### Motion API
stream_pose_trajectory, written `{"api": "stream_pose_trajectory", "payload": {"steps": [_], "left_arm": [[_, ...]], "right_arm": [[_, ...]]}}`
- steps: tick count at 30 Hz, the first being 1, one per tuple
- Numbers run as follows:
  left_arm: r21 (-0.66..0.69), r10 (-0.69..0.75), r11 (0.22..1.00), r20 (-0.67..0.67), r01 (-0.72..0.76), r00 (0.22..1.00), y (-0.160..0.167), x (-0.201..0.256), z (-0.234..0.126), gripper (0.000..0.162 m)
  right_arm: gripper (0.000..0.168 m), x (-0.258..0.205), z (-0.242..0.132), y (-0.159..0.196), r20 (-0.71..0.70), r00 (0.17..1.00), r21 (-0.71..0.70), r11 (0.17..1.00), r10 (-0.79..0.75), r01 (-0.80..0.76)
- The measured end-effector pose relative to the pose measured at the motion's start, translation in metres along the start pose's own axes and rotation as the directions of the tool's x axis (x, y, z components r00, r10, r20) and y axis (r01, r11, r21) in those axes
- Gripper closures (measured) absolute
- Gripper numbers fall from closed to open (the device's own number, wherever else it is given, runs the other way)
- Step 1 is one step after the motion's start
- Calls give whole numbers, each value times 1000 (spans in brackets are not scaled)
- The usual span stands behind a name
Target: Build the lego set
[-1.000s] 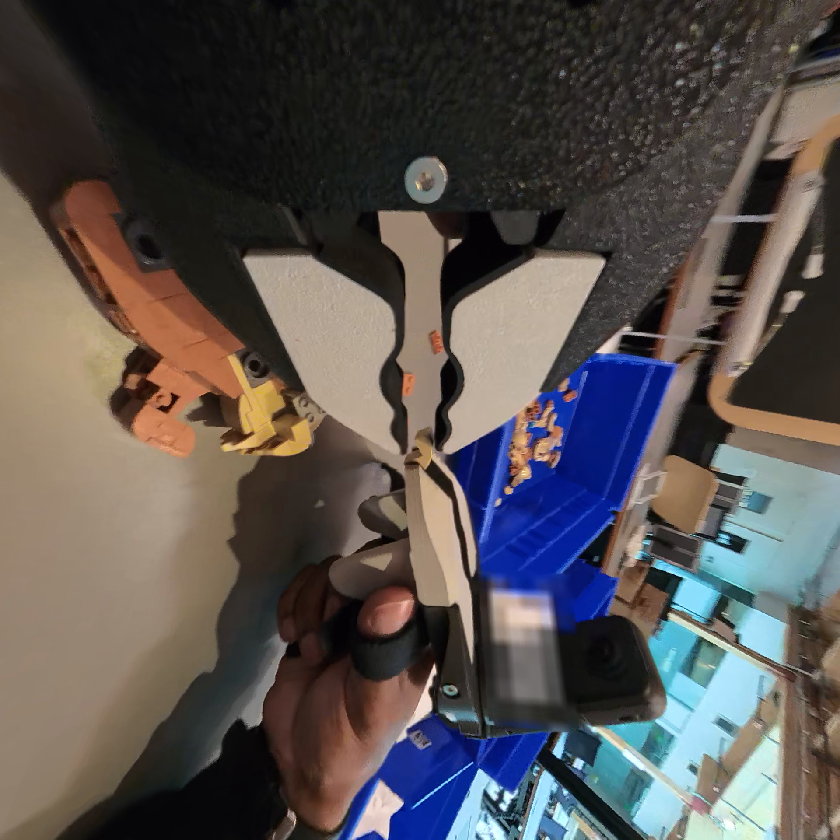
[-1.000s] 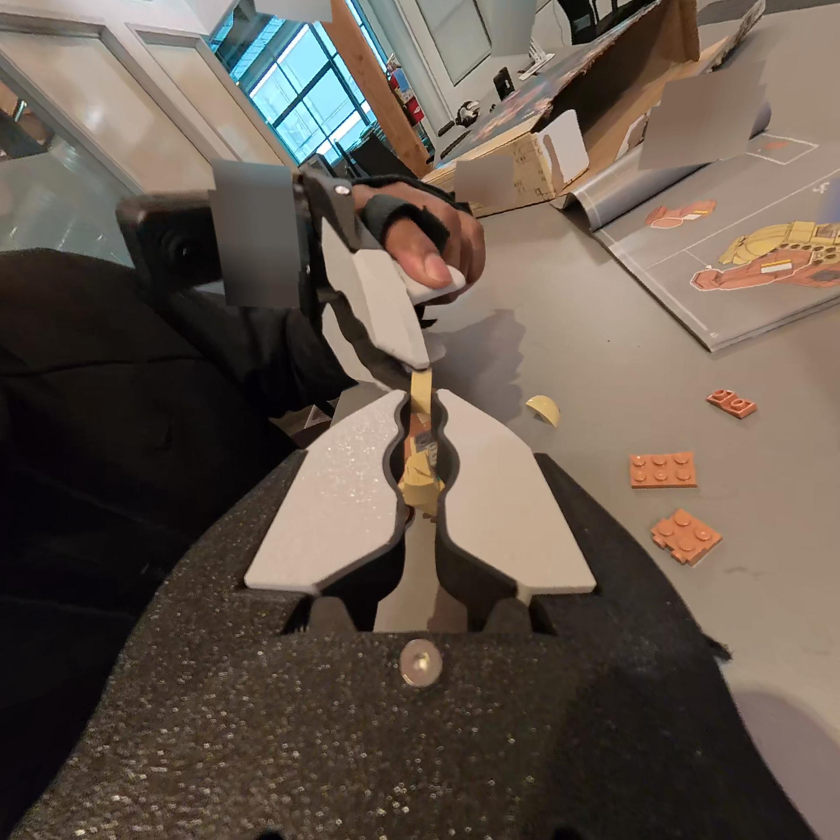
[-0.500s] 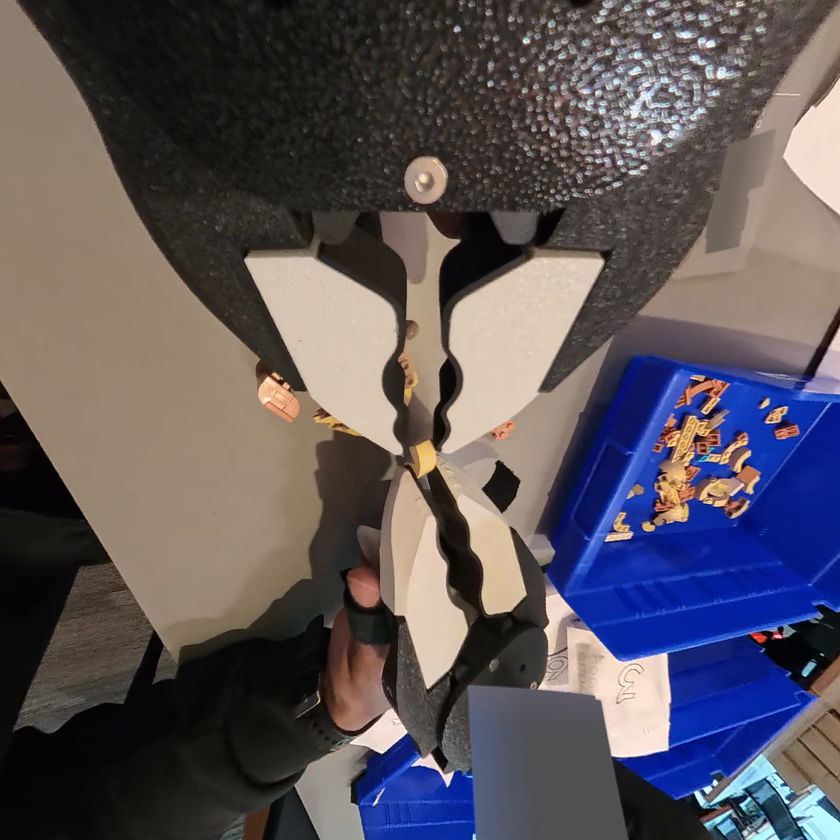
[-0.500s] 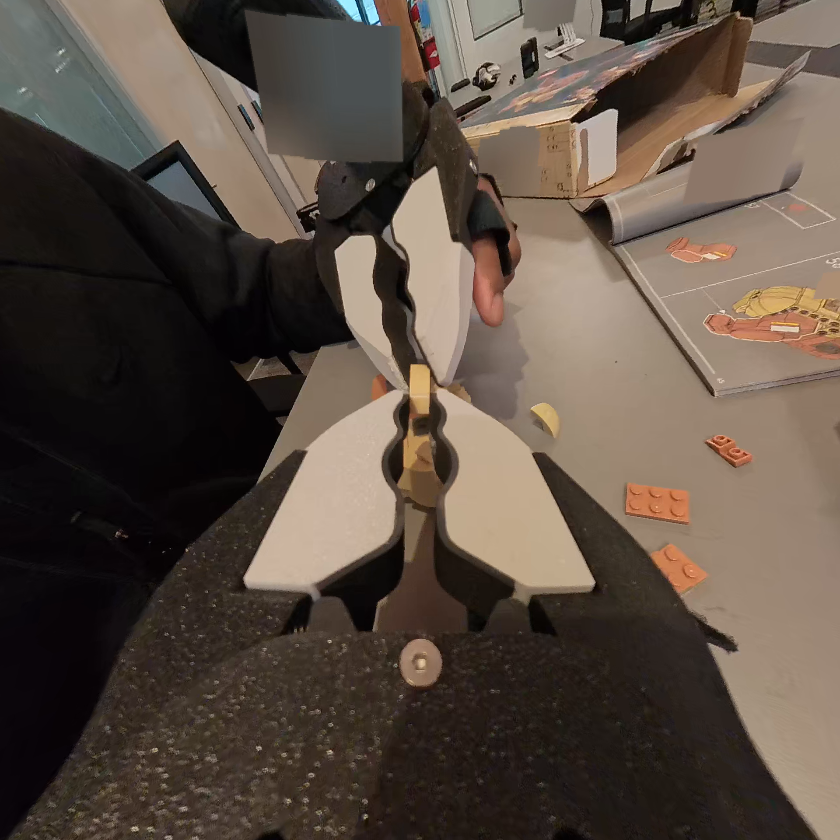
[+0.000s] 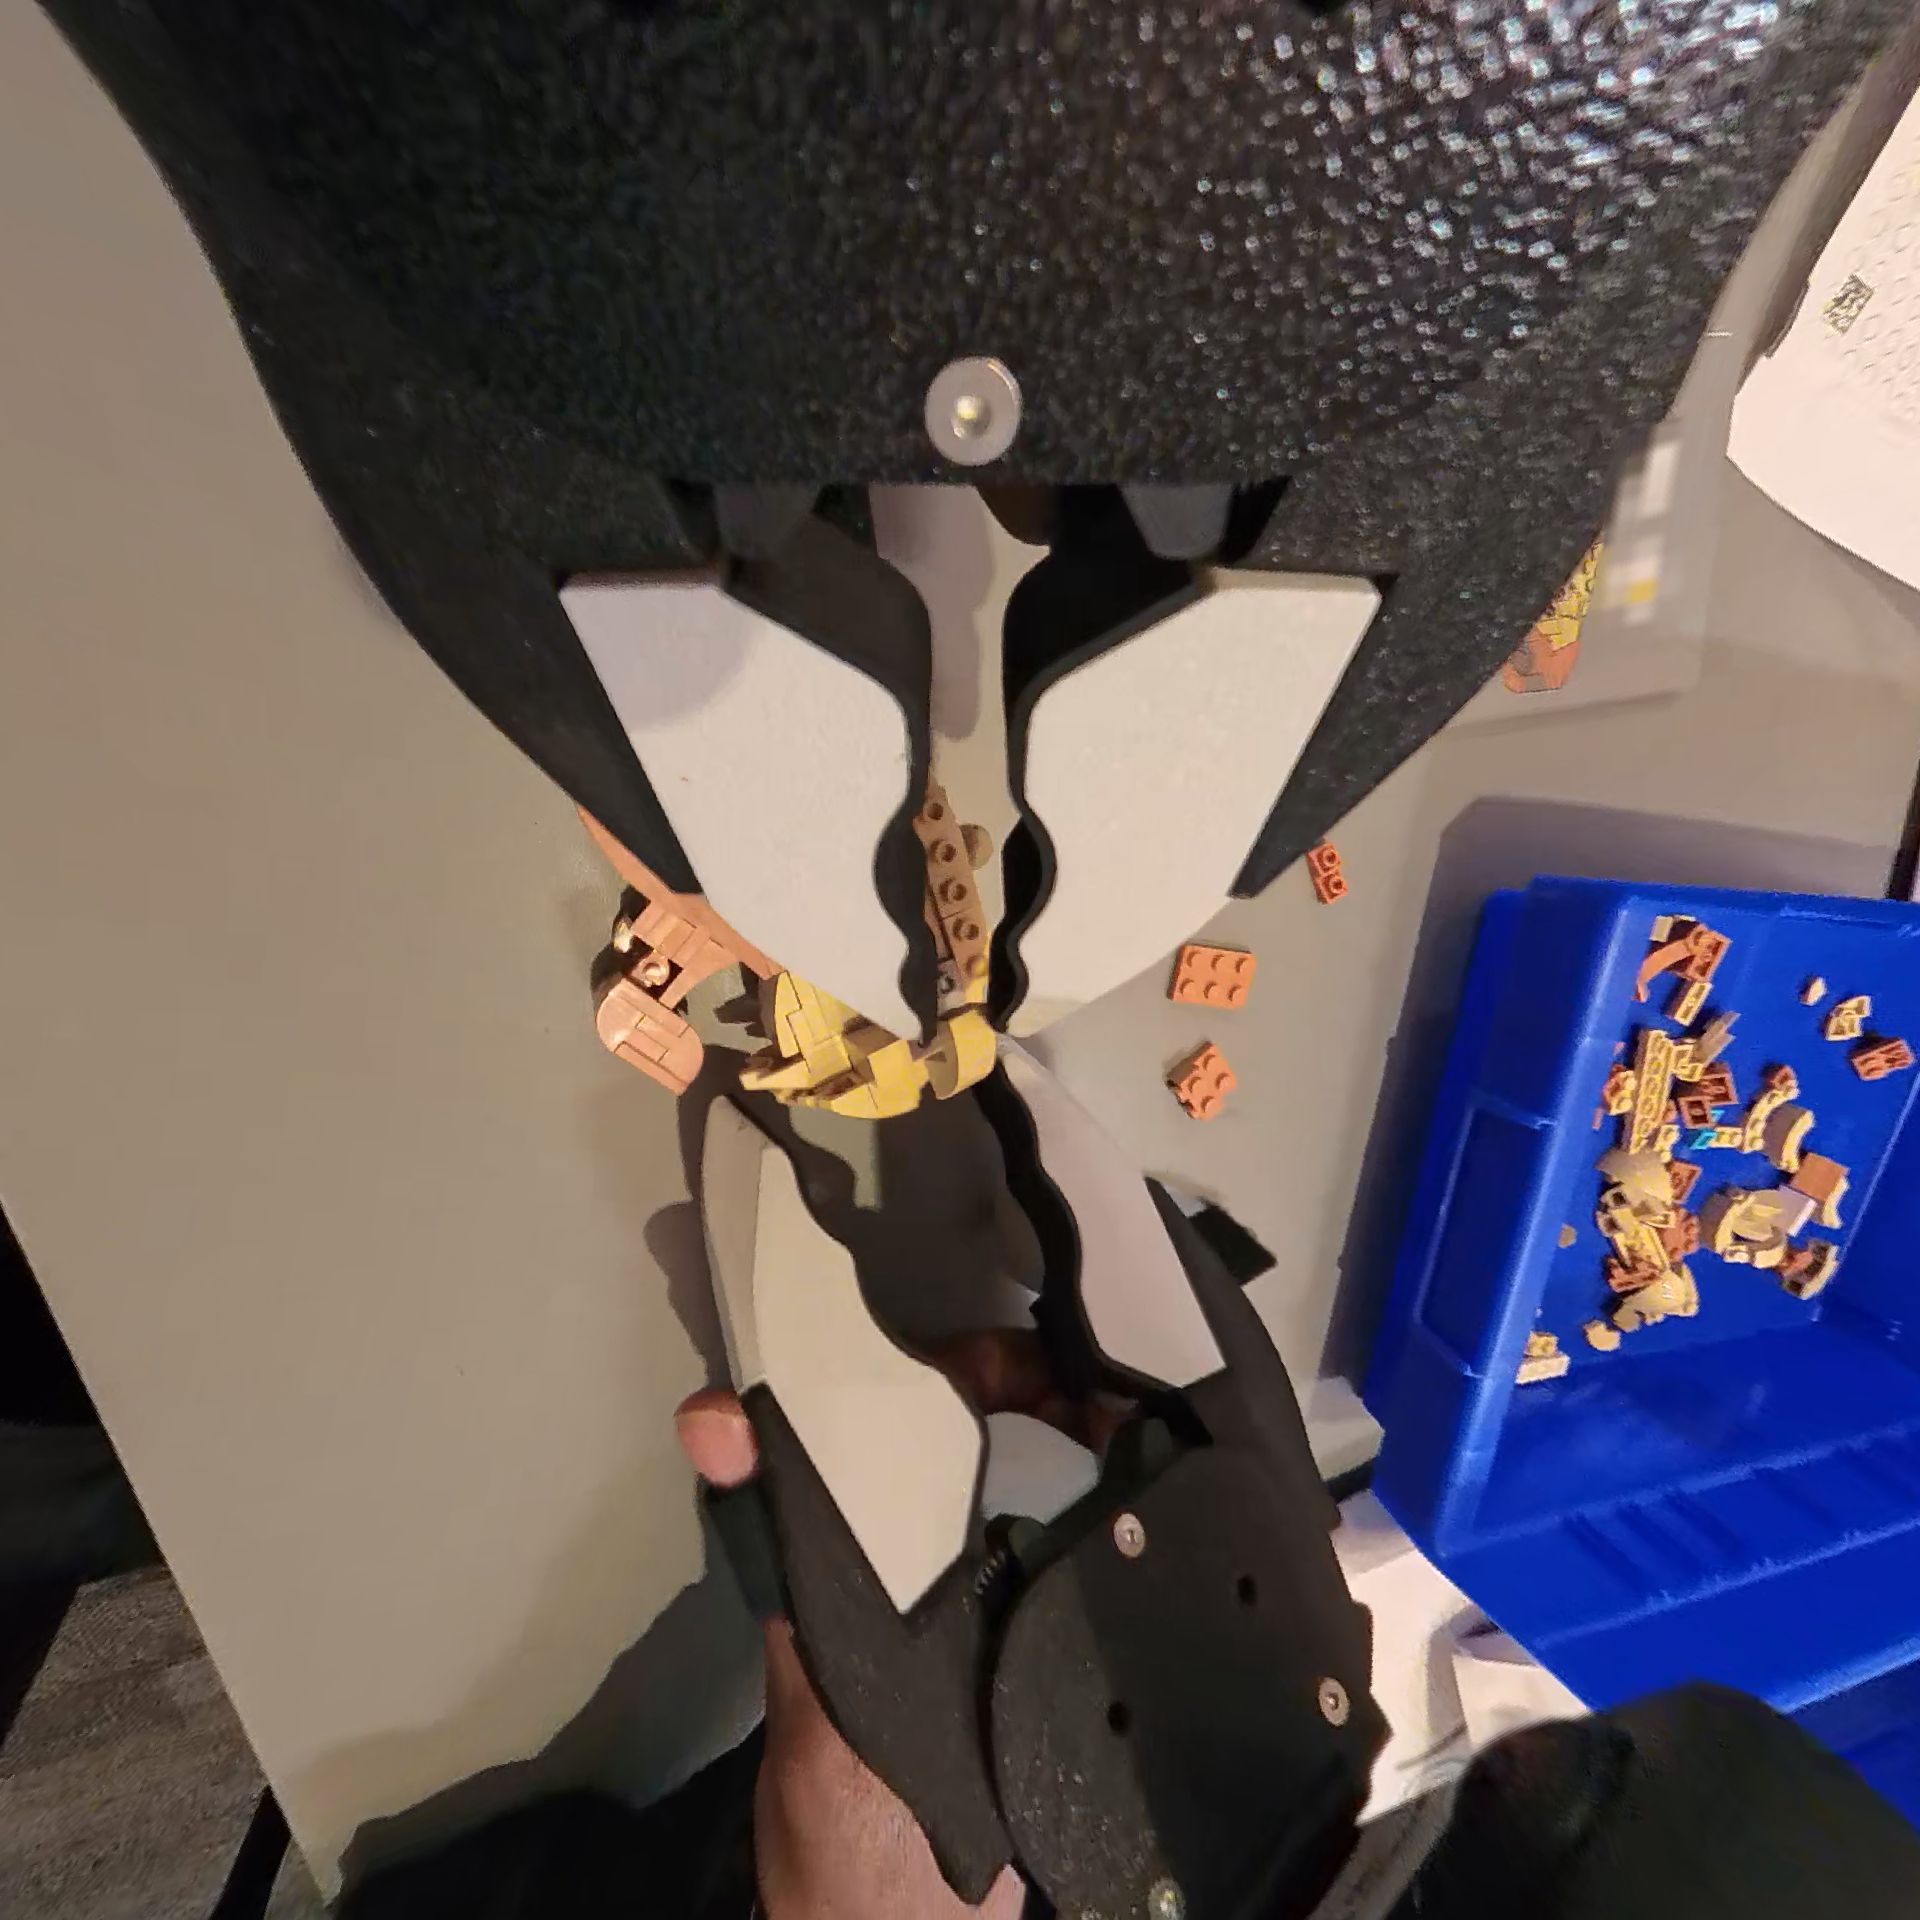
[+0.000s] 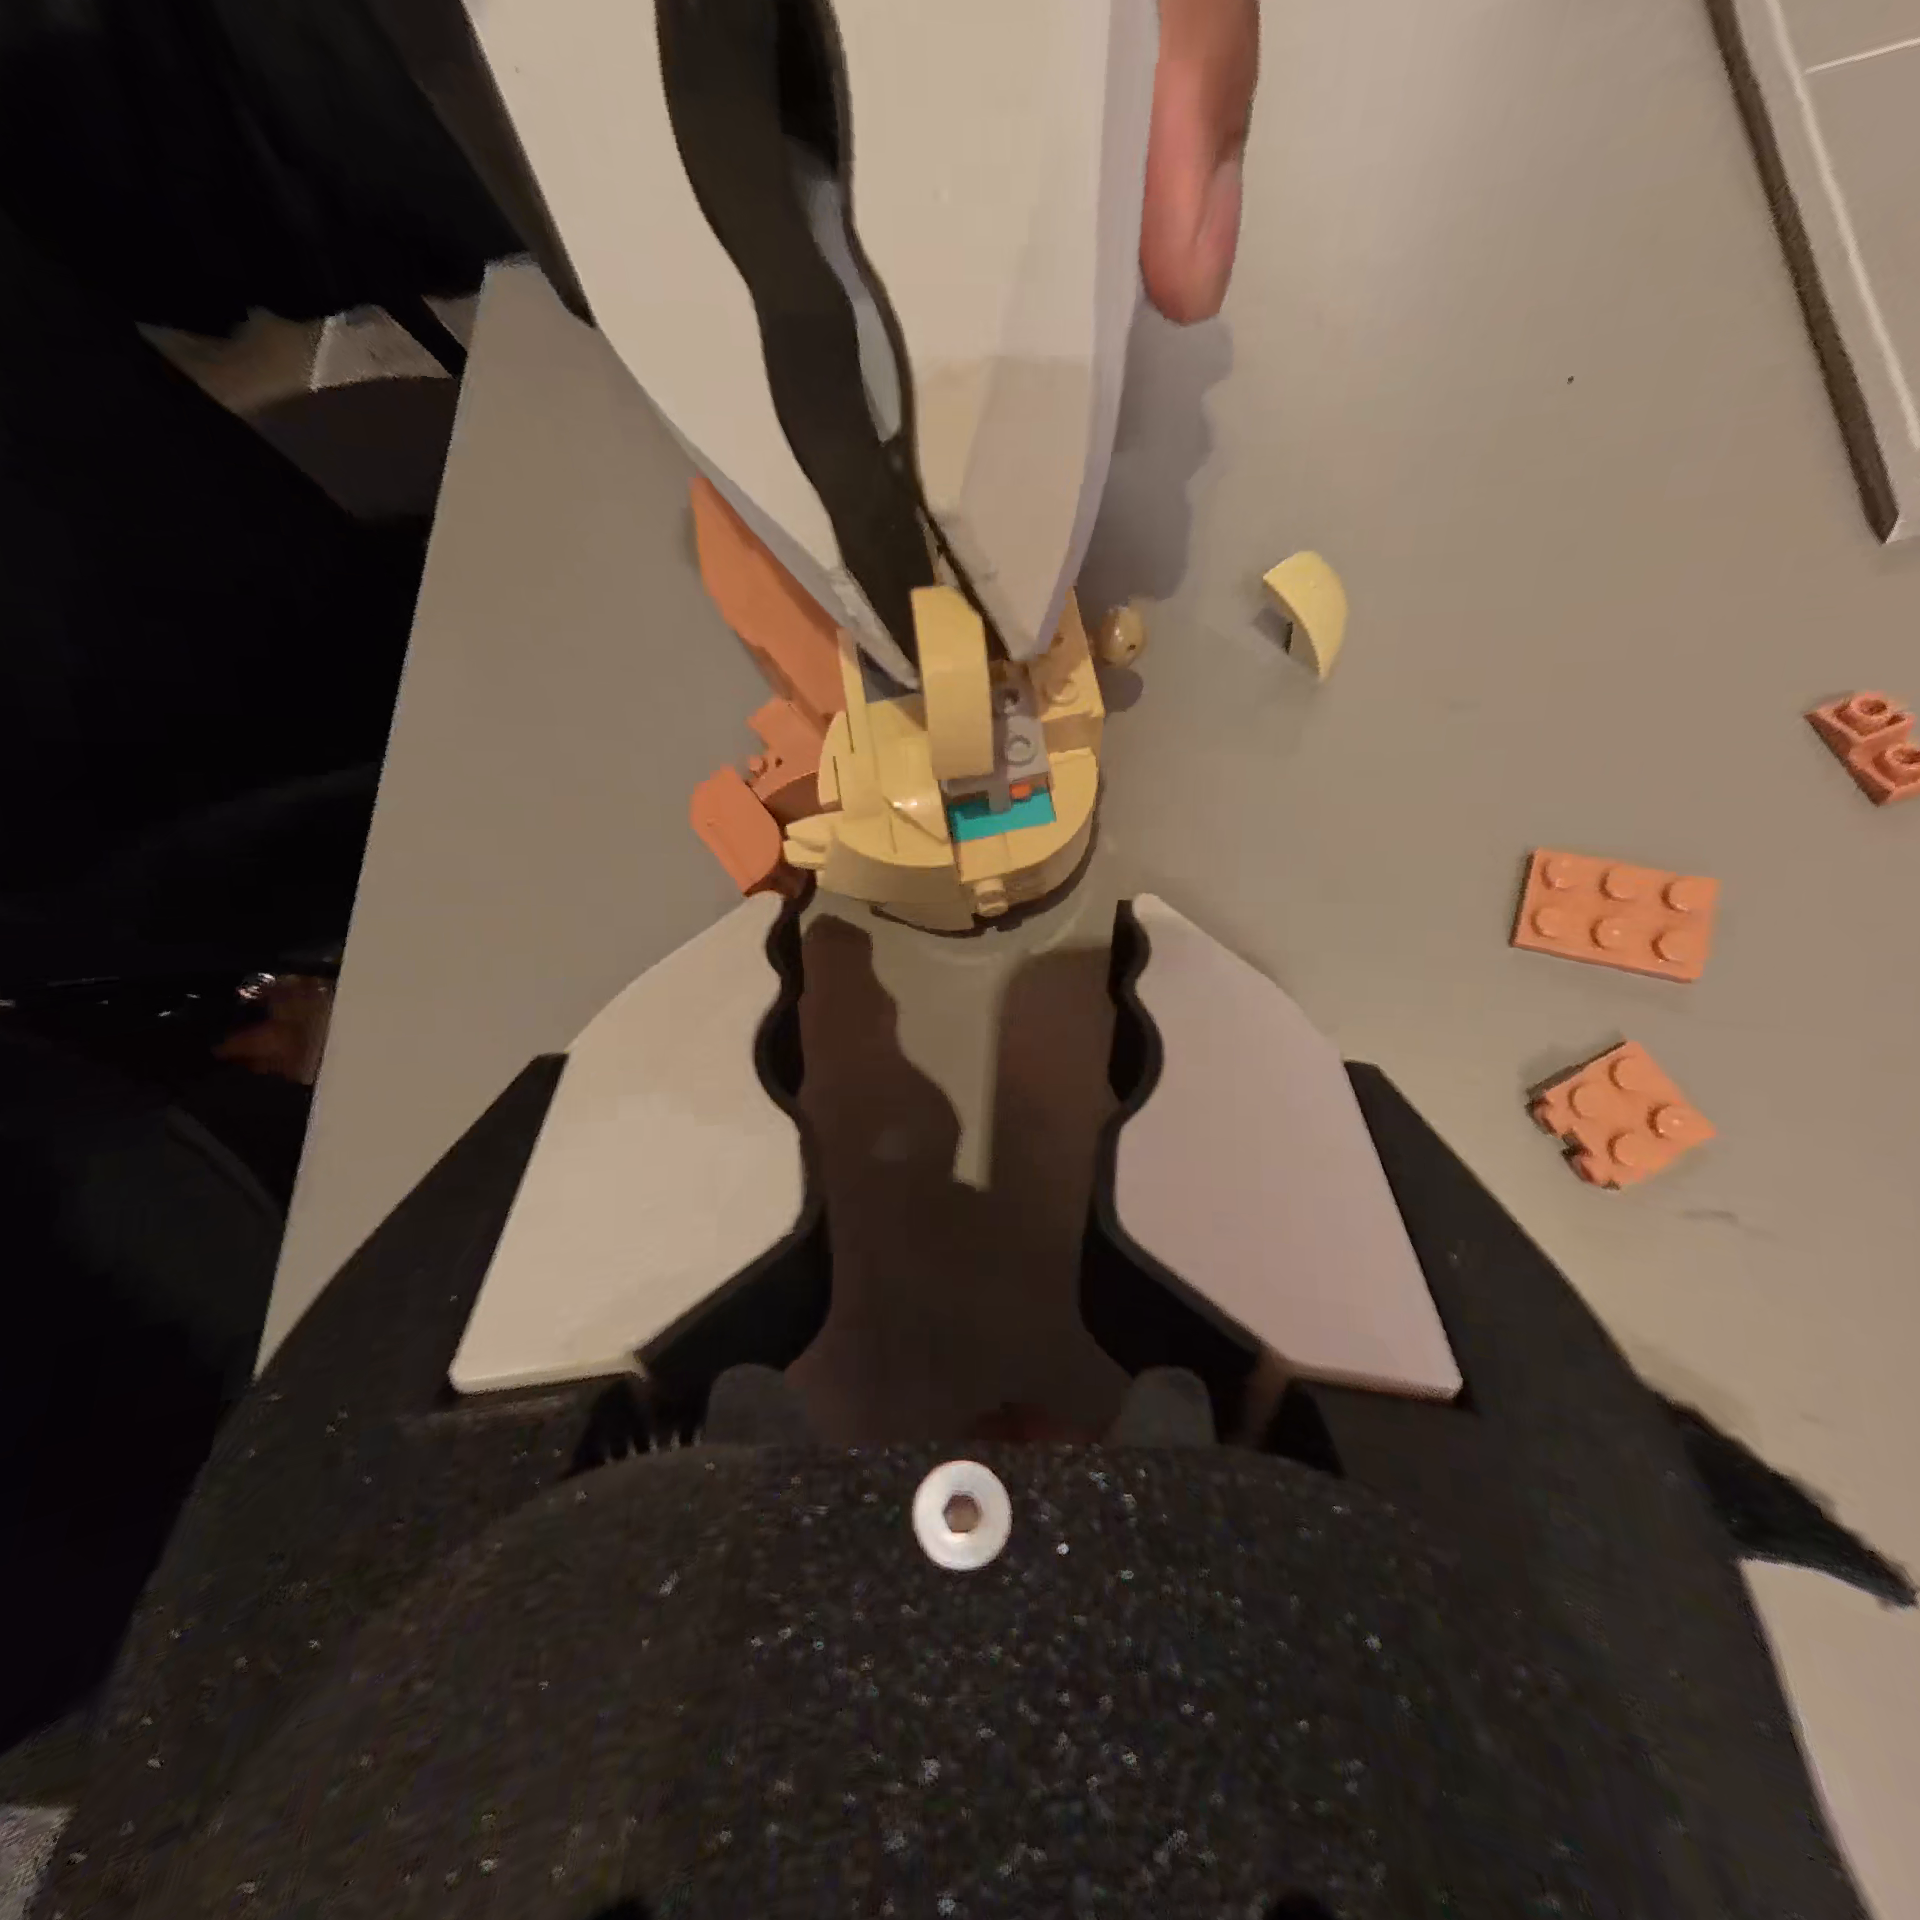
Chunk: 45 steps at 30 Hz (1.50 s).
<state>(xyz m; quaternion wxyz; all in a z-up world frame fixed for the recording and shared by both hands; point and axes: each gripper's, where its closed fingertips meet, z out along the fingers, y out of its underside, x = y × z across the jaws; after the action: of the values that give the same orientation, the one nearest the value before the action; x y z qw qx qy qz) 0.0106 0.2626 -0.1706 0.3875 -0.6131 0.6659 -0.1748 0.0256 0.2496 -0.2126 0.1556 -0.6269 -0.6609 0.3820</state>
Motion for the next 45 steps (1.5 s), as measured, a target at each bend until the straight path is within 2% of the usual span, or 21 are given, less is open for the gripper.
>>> {"api": "stream_pose_trajectory", "payload": {"steps": [6, 12, 17, 23, 28, 34, 45], "left_arm": [[-40, -4, 999, -15, 3, 1000, 5, 1, 3, 153], [-54, 2, 999, -23, -4, 1000, 8, 2, 3, 153], [-62, 18, 998, -23, -19, 1000, 11, 3, 4, 153], [-59, 30, 998, -24, -31, 999, 10, 4, 3, 153], [-70, 76, 995, -28, -77, 997, 11, 6, -1, 153], [-55, 166, 984, -60, -169, 984, 5, 11, -7, 153], [-128, 305, 939, -114, -319, 945, 5, 15, -8, 152]], "right_arm": [[105, 0, 8, -5, -16, 999, -12, 999, -34, 34], [110, -6, 12, -7, 5, 997, -16, 997, -74, 74], [98, -8, 12, -6, -5, 996, -19, 996, -93, 92], [102, -7, 17, -9, -36, 996, -20, 996, -85, 84], [110, -8, 20, -15, -51, 994, 0, 995, -99, 99], [110, -8, 21, -22, -64, 991, 28, 993, -116, 118], [110, -10, 23, -23, -82, 981, 14, 984, -173, 175]]}}
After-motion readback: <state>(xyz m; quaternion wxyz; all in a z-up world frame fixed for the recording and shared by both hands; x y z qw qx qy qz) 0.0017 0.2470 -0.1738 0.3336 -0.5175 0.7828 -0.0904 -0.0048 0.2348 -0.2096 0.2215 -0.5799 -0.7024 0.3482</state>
